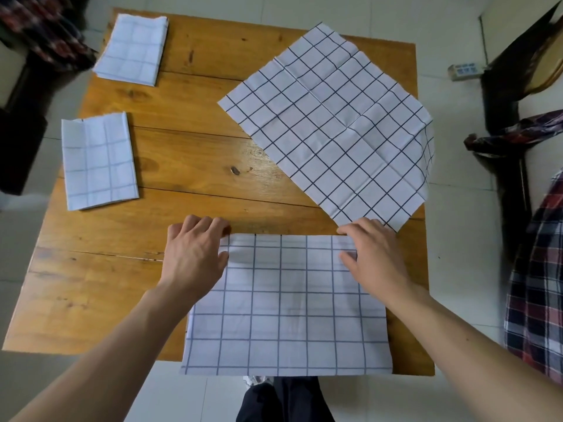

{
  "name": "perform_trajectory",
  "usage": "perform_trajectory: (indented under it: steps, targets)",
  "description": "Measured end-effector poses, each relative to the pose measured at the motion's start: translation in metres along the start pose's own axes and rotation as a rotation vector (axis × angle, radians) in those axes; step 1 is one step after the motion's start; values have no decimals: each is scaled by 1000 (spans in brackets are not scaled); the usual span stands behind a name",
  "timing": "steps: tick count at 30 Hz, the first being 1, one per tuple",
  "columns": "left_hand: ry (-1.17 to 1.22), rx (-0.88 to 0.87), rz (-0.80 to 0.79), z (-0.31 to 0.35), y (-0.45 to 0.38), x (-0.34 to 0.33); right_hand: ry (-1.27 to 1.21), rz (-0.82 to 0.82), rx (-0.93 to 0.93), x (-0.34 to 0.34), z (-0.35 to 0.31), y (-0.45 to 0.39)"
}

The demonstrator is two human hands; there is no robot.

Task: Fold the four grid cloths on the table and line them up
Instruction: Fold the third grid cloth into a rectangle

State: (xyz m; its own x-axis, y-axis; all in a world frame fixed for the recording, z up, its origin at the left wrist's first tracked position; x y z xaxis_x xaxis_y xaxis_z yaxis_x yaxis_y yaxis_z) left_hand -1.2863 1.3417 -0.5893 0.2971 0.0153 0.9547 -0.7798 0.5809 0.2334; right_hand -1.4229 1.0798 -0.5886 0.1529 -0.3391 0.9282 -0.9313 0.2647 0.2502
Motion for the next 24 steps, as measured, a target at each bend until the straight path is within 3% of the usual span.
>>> perform_trajectory:
  steps: [10,19,24]
  targets:
    - [60,-34,28,3,-3,4,46,-16,57,1,-7,-11]
    - [143,19,216,0,-58,44,1,292,62,43,-4,-62]
    - [156,82,285,2,-90,49,-7,328,-33,55,3,-90]
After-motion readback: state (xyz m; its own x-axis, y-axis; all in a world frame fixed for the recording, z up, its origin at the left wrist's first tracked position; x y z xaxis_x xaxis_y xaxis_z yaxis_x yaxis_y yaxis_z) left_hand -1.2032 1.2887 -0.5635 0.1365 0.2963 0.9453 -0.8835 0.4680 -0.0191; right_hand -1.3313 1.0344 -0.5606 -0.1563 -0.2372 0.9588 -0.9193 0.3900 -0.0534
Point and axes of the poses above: each hand's wrist, its own y-axis away from the middle knuckle, its own x-axis out of the back of the hand, z = x × y, the point moved 5 cm from there along -y, towards the middle knuckle, and after that the axes turned 2 degrees about -z, right-handed, at the moved point
